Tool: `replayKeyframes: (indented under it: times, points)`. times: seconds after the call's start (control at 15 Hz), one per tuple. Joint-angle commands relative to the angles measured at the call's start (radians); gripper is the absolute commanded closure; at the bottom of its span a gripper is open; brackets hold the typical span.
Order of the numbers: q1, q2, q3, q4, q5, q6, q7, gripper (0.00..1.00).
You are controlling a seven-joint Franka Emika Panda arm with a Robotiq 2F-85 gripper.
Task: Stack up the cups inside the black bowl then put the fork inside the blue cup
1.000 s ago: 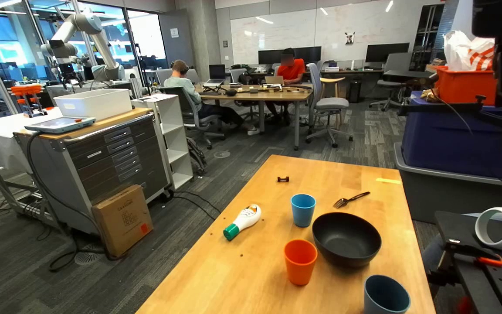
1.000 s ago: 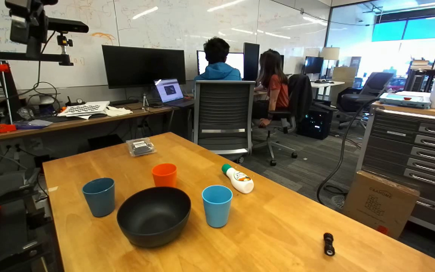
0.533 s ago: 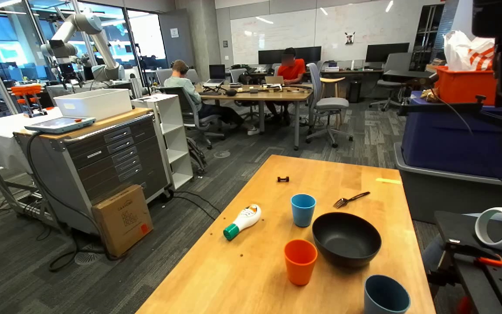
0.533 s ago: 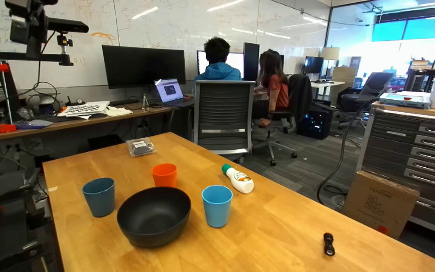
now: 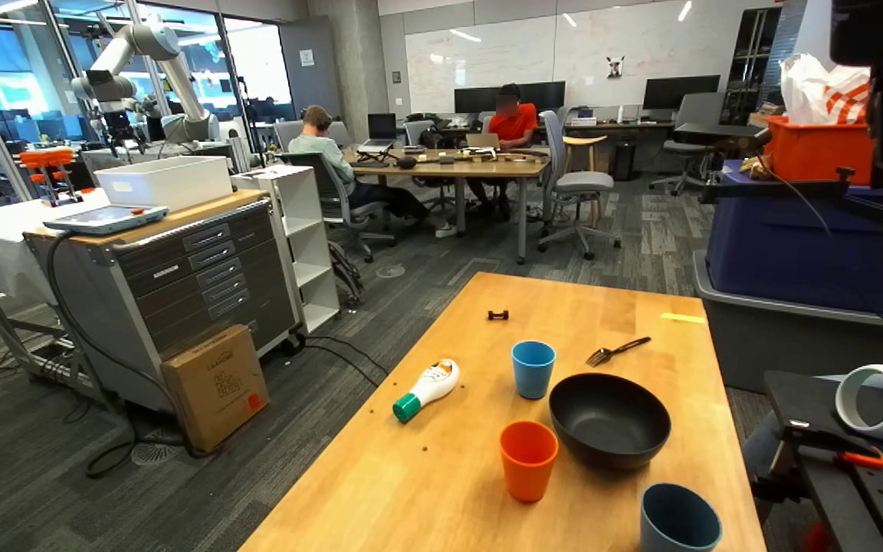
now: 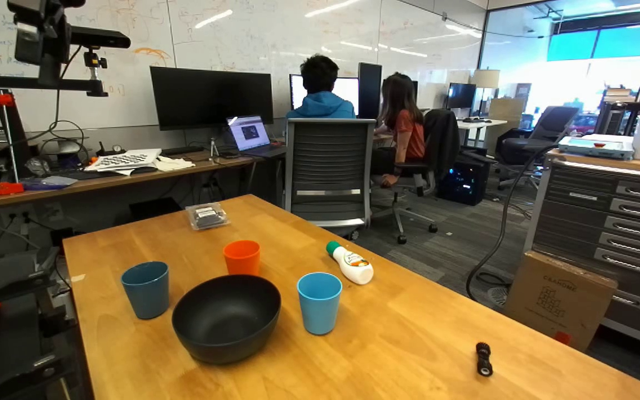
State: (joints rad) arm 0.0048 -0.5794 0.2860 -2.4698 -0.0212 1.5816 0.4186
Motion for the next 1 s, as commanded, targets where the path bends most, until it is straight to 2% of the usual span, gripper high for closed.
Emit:
replayKeyframes:
  times: [0.0, 0.53, 0.73, 0.93]
  points:
    - [0.024, 0.004, -0.021, 0.002, -0.009, -0.003, 0.011, 0.00]
    - [0.024, 0.007, -0.020, -0.001, -0.009, 0.006, 0.013, 0.00]
    - [0.019, 0.015, -0.010, -0.022, -0.028, 0.056, 0.031, 0.00]
    - [0.009, -0.001, 0.003, -0.067, -0.061, 0.185, 0.098, 0.00]
